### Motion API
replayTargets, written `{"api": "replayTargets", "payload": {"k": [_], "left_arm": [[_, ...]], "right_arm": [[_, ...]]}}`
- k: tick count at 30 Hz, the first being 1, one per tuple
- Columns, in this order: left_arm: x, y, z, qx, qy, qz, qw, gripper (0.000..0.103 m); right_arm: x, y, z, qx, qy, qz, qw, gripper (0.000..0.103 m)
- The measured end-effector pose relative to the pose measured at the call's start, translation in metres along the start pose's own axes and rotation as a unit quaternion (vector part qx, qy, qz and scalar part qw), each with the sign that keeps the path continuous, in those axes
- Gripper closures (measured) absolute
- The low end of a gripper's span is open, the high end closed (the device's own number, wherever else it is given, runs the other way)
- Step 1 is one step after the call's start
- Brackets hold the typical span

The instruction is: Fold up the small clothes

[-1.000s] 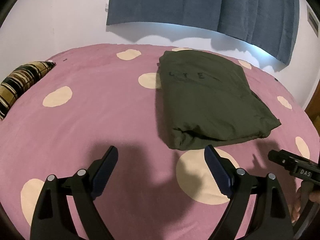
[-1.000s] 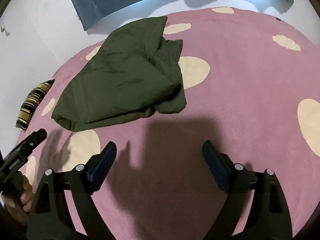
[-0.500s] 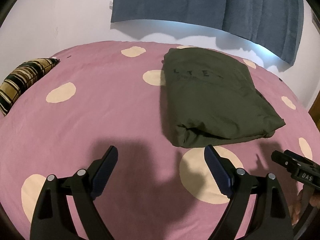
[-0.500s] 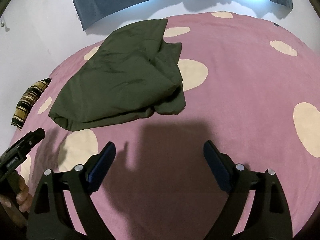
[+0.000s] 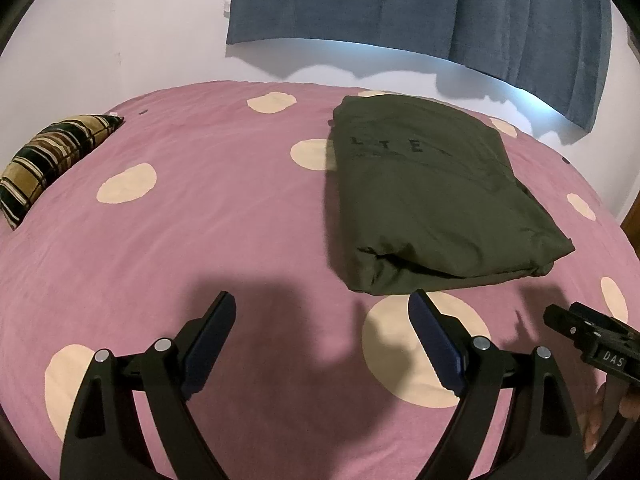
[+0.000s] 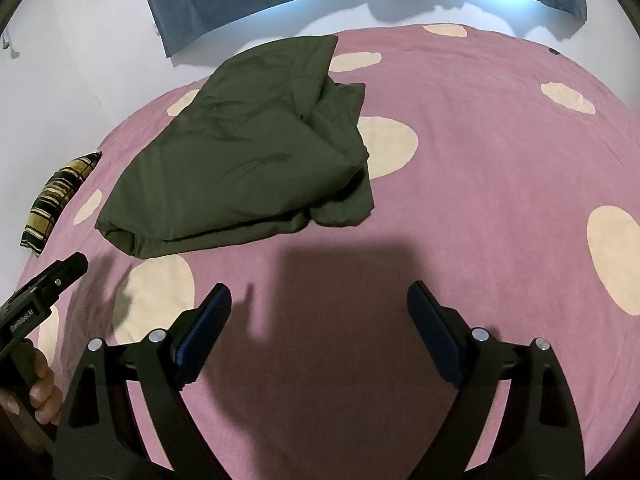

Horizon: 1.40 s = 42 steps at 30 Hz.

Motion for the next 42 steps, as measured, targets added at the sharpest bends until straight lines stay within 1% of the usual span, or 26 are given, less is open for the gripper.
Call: {"api": "replayTargets", "payload": {"k": [12, 27, 36, 42], "left_arm": [[-0.0015, 0.0007, 0.0009, 0.001, 0.003, 0.003, 1.0000, 0.016], [-0.0010, -0.0006, 0.0026, 0.000, 0.004, 0.009, 1.0000, 0.016], [-0.0008, -0.0042, 0.0046, 0.000, 0.003, 0.005, 1.0000, 0.016], [-0.0022, -0.0051, 0.0042, 0.005, 0.012, -0.001, 0.9999, 0.016]], "right_arm": [[-0.0002, -0.0013, -0.0018, -0.007, 0.004, 0.006, 1.000, 0.011], [-0.0015, -0.0001, -0.0020, -0.012, 0.004, 0.010, 1.000, 0.011], [-0.0020, 0.0001, -0.0016, -0.012, 0.004, 0.009, 1.000, 0.010], [-0.0023, 0.0001, -0.0017, -0.013, 0.004, 0.010, 1.000, 0.010]]}}
Point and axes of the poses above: each gripper's, at about its wrist camera, not at the fingertips, and z roughly against the way its jaws point, y to its left, x to its top, the point moved 8 cm from there along -z, roughly the way its jaws point, and after that the axes turned 9 degrees about -x, right-handed, at the moved point
